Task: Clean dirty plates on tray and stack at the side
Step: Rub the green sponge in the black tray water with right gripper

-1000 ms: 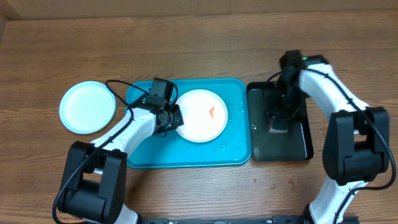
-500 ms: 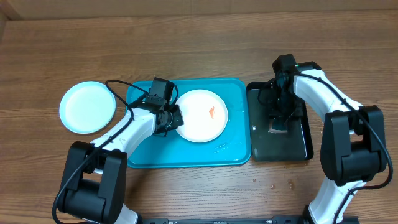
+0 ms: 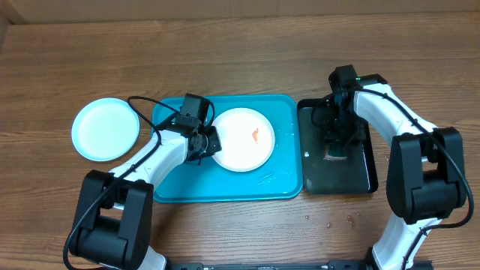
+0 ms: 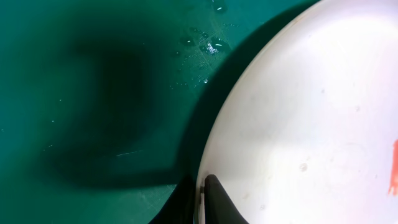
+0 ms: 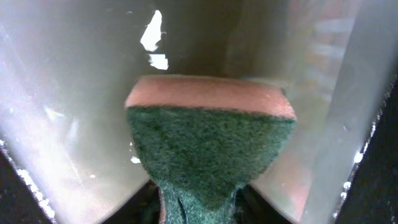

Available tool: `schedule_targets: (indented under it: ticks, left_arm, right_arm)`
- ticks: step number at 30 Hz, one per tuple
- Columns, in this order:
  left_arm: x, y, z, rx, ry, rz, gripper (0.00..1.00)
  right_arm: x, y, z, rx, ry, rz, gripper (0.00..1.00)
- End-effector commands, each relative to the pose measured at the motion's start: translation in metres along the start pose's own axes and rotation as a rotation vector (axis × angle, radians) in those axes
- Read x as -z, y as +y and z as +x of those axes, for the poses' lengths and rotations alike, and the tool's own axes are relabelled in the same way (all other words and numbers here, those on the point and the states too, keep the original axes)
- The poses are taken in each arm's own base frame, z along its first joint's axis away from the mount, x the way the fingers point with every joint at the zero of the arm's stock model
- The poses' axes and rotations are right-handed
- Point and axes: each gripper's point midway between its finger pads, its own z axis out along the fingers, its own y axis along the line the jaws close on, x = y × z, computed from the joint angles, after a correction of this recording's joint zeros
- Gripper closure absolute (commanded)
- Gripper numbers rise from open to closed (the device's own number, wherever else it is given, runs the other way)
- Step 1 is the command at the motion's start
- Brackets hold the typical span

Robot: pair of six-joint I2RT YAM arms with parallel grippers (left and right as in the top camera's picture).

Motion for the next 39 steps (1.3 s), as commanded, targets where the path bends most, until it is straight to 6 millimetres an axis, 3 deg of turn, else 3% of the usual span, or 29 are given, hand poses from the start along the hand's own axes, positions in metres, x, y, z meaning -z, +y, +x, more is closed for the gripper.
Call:
schedule_targets:
  ticks: [1,5,10,14,23,28,34,39]
  left_arm:
    - [0.006,-0.003,-0.007,-0.007,-0.020,0.010,0.91]
    - [0.006,-0.003,-0.007,-0.007,-0.020,0.011,0.86]
    - [0.006,-0.004,-0.007,-0.007,-0.019,0.014,0.83]
    - [0.006,-0.004,-0.007,-0.006,-0.019,0.014,0.96]
    - [0.006,-0.004,-0.007,-0.006,-0.020,0.013,0.96]
    - [0.006,-0.004,-0.008,-0.006,-0.024,0.014,0.96]
    - [0.006,-0.003,-0.008,-0.005,-0.021,0.013,0.96]
    - [0.006,-0.003,-0.007,-0.005,-0.016,0.011,0.96]
  right_arm:
    - [0.016,-0.001,-0.011,0.000,-0.054,0.002,0.70]
    - [0.016,-0.001,-0.011,0.000,-0.054,0.002,0.96]
    - [0.016,-0.001,-0.010,0.000,-0.053,0.002,0.96]
    - [0.016,-0.001,-0.010,0.000,-0.053,0.002,0.96]
    - [0.032,-0.001,-0.007,0.000,-0.025,0.007,0.96]
    - [0.028,-0.003,0.001,0.000,0.004,0.013,0.96]
    - [0.011,-0.005,0.013,-0.015,0.035,0.019,0.96]
    - [0.015,-0.005,0.012,-0.015,0.037,0.016,0.96]
